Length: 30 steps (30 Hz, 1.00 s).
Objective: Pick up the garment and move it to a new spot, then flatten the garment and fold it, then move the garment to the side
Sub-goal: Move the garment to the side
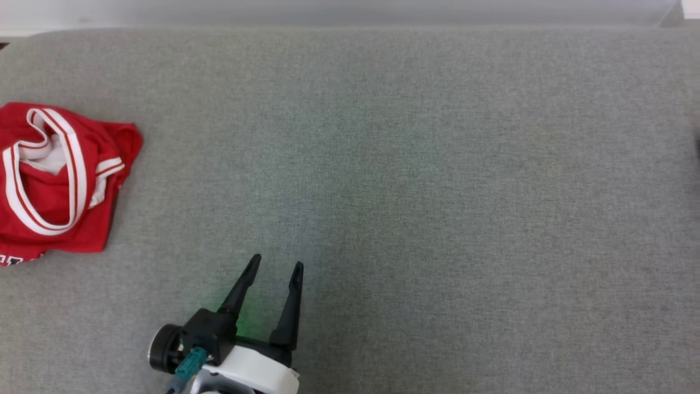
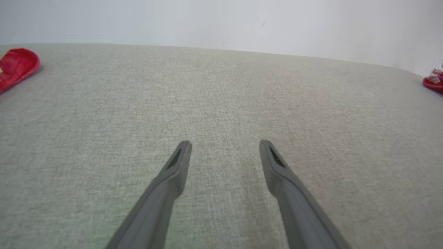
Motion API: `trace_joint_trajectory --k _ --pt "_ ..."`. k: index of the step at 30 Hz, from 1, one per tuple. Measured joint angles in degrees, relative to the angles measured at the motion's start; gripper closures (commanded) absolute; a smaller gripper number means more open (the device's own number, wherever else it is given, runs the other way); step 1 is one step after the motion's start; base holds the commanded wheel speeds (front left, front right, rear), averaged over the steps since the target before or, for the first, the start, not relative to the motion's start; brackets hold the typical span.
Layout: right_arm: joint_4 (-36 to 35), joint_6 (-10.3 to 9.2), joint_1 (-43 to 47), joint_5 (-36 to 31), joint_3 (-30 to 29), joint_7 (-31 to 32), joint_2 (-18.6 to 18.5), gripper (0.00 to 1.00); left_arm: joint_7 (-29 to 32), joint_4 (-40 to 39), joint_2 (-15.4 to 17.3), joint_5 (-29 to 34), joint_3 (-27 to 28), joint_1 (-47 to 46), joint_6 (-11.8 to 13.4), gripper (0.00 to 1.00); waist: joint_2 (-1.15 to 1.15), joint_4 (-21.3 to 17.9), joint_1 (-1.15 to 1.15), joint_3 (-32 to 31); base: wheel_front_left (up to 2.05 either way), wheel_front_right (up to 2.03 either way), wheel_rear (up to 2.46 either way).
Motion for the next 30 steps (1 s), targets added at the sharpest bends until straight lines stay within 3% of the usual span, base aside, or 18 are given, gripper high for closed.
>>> trace_joint_trajectory --k 7,13,19,23,30 --pt "-1.07 0.00 2.49 -2.08 -4.89 -9.82 2.71 0.00 0.00 -0.01 0.00 -1.99 -0.31 1.69 1.09 0.00 0.00 -0.61 0.00 -4.18 0.00 0.00 0.00" --pt "-9.90 0.00 12.41 -2.47 -9.39 -17.89 7.16 0.00 0.00 0.26 -0.02 -2.69 0.38 4.89 2.07 0.00 0.00 -1.01 -0.01 -9.67 0.00 0.00 0.00" --pt "-22.58 0.00 27.19 -5.26 -12.85 -22.84 15.00 0.00 0.00 0.73 0.00 -2.86 1.69 8.68 2.13 0.00 0.00 -1.42 -0.01 -15.60 0.00 0.00 0.00" --pt "-29.87 0.00 36.15 -7.97 -14.36 -24.51 22.62 0.00 0.00 0.92 0.00 -2.85 2.12 10.90 2.12 0.00 0.00 -1.76 -0.01 -18.86 0.00 0.00 0.00" --pt "-37.02 0.00 46.98 -8.94 -14.54 -25.27 32.84 0.00 0.00 0.82 -0.01 -2.70 2.80 12.94 1.81 0.00 0.00 -2.01 -0.02 -22.61 0.00 0.00 0.00"
